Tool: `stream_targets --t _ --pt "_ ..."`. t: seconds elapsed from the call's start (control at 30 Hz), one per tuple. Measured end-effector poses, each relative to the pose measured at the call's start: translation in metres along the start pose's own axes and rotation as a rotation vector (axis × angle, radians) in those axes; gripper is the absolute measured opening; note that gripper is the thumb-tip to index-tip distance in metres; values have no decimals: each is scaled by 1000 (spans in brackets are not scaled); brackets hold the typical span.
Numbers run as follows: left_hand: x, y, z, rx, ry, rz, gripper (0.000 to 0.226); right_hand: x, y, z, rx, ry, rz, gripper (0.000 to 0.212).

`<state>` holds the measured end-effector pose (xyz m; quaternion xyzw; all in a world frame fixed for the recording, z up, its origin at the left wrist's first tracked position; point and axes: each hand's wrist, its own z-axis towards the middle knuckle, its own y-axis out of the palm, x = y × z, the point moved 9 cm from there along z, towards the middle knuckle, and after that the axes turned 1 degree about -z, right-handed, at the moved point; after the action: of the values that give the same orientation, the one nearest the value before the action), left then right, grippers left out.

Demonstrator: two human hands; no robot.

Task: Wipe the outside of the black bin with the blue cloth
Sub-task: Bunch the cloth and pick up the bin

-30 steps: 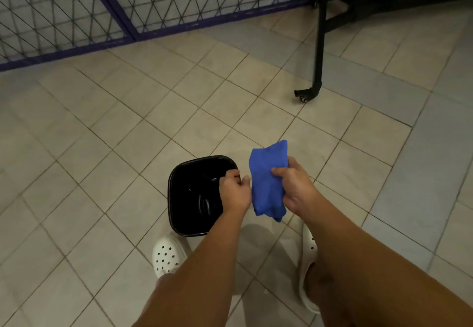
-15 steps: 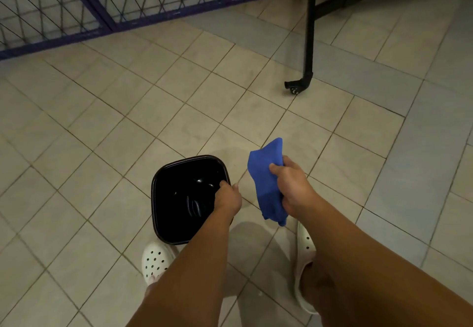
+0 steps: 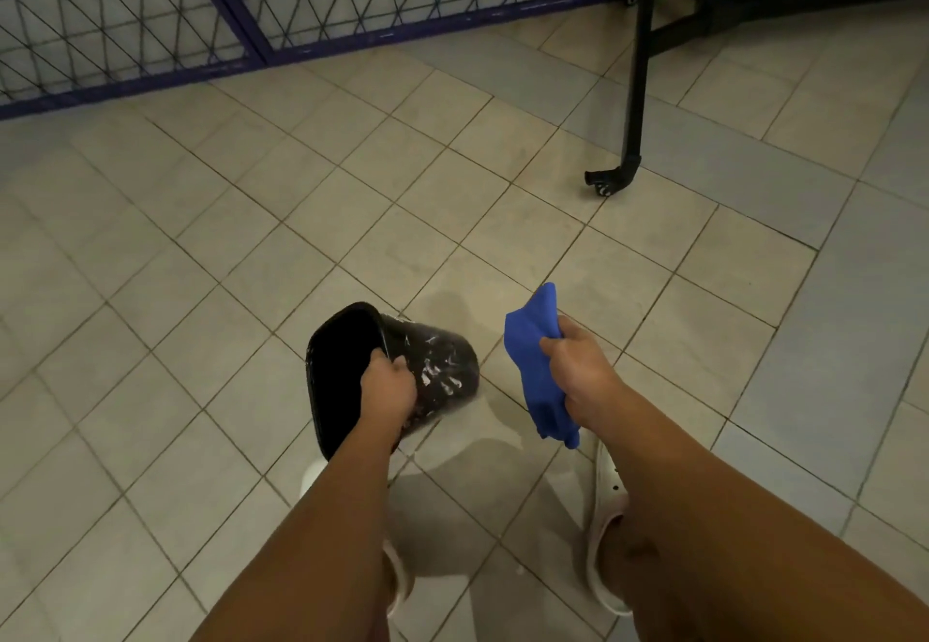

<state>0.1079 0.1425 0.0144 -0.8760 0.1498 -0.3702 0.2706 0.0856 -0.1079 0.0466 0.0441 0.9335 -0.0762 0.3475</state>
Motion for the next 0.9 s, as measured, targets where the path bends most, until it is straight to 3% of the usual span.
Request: stream_targets --t 0.2,0.3,0.4,0.53,0.77,0.9 --pt "3 -28 -27 -97 -77 -489 19 -21 -7 -16 90 -137 -184 60" --pt "12 -38 -45 -130 -90 -610 21 -29 -15 -28 197 -205 -351 58" --pt "24 -48 -60 -110 -60 -637 20 -35 -10 -41 210 -277 -472 52" --pt "39 -61 -76 -43 21 -598 38 -38 1 -47 139 -326 -645 54" --pt "46 -87 -81 29 40 -601 51 -44 14 -56 21 -494 -779 49" --pt "49 -90 -82 16 54 -606 56 -40 20 -54 61 -559 -837 47"
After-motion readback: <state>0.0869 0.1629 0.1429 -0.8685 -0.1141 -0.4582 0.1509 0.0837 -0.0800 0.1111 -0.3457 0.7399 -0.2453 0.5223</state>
